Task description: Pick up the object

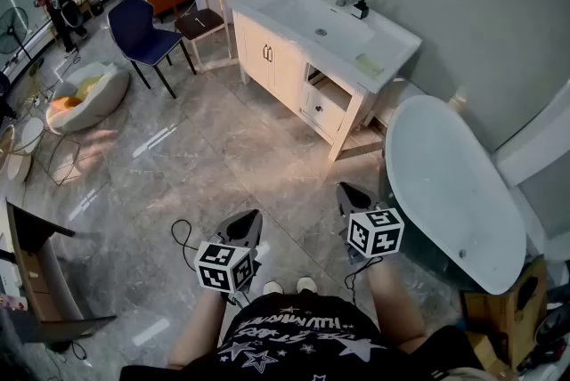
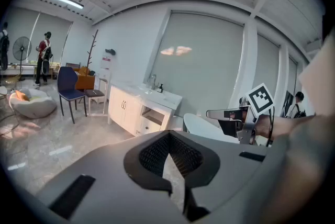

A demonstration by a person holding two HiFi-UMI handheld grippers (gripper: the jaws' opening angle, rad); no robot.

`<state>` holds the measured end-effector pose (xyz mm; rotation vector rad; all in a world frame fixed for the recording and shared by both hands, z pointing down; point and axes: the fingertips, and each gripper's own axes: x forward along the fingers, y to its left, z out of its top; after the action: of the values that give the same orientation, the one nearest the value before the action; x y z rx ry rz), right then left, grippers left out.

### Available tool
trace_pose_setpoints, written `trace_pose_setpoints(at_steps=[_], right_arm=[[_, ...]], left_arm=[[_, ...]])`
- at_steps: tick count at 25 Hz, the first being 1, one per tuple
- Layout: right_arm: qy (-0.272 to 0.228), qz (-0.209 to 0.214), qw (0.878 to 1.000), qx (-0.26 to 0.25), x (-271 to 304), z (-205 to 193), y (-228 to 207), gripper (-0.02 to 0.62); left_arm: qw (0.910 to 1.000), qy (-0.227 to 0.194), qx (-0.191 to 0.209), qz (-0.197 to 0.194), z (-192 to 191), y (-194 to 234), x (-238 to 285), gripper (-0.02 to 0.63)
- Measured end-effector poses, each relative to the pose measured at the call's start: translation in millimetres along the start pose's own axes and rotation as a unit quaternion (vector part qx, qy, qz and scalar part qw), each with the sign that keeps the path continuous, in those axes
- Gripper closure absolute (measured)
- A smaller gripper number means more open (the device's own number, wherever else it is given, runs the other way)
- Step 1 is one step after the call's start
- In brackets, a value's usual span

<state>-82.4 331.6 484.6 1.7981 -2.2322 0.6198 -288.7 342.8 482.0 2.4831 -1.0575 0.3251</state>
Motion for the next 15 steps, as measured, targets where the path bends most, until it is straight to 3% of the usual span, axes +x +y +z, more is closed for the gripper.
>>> trace_pose_setpoints(at_steps=[10, 15], right_arm=[[0.003, 0.0, 1.0, 0.003, -19, -12, -1, 0.583], [0.006, -0.007, 1.0, 0.004, -22, -20, 5, 0.583]], left_arm=[[0.9998, -0.004, 0.008, 0.017, -5, -11, -15, 0.591], [0.9998, 0.004, -0.006, 0.02, -20, -12, -24, 0.591]])
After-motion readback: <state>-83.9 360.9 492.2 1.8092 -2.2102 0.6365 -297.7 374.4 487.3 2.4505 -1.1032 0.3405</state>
